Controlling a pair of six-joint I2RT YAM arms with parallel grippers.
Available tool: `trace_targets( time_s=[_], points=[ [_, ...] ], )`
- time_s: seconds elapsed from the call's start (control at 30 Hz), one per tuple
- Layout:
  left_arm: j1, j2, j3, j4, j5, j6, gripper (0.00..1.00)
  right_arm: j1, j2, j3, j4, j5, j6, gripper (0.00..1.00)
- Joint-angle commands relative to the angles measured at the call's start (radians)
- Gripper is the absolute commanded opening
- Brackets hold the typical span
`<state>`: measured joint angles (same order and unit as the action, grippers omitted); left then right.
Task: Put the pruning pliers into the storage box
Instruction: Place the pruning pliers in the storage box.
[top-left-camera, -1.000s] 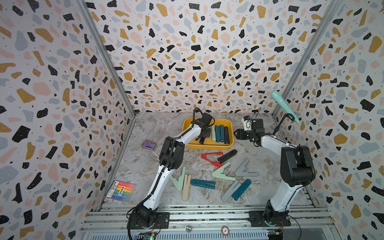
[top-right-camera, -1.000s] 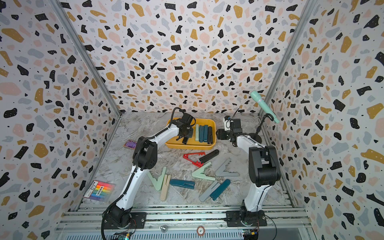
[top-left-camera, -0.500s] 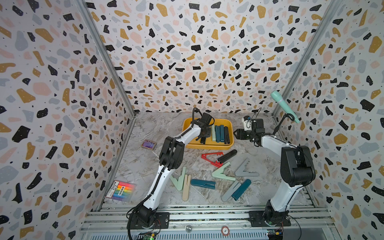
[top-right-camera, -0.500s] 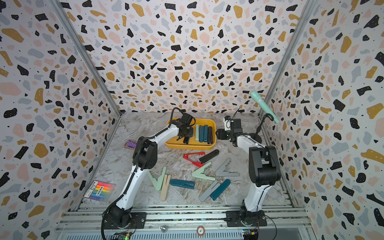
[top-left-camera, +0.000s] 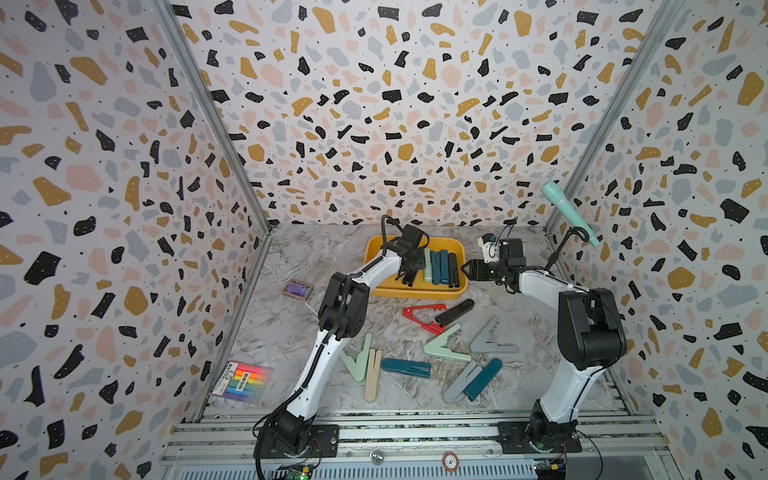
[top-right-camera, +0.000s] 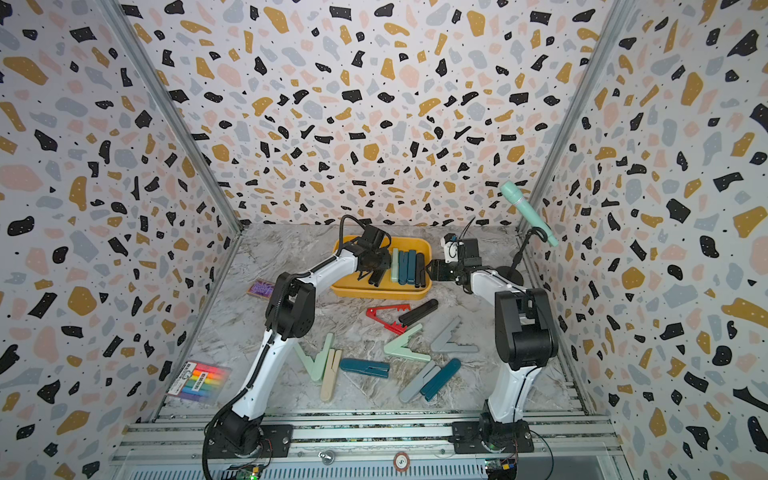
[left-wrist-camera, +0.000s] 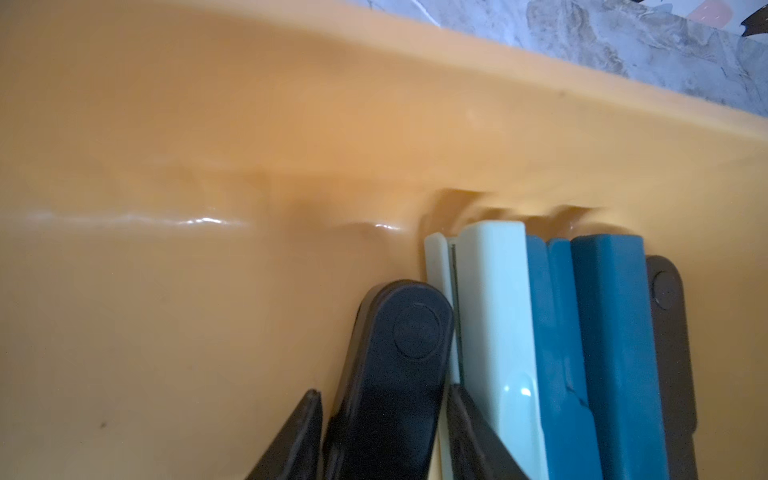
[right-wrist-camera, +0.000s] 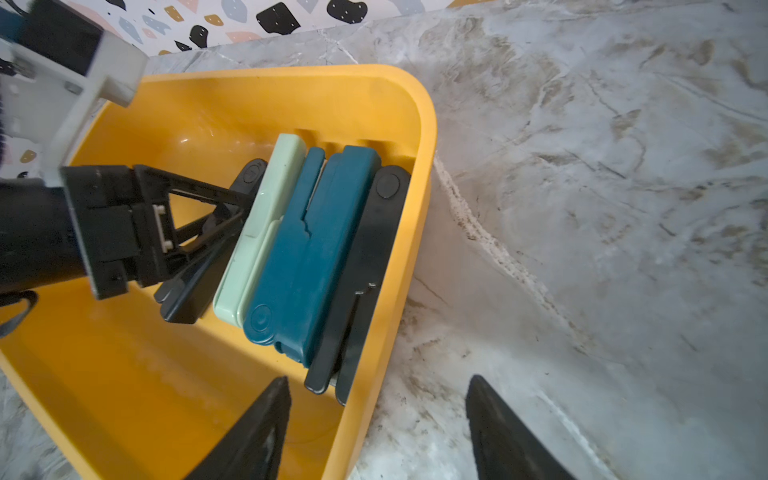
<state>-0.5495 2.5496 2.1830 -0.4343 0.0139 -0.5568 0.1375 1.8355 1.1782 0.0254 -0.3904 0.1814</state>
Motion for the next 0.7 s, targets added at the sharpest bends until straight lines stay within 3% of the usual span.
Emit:
trace_targets(
  time_s=[0.0,0.67],
  points=[
    [0.002,-0.013,-0.038,0.074,0.054,-0.052,0.48,0.004,0.005,0.041,-0.013,-0.025,0.009,0.69],
    [0.023,-0.162,-0.23,0.128,0.129,-0.052,0.44,-0.001,-0.023,0.037,-0.049,0.002,0.001,0.69]
  ],
)
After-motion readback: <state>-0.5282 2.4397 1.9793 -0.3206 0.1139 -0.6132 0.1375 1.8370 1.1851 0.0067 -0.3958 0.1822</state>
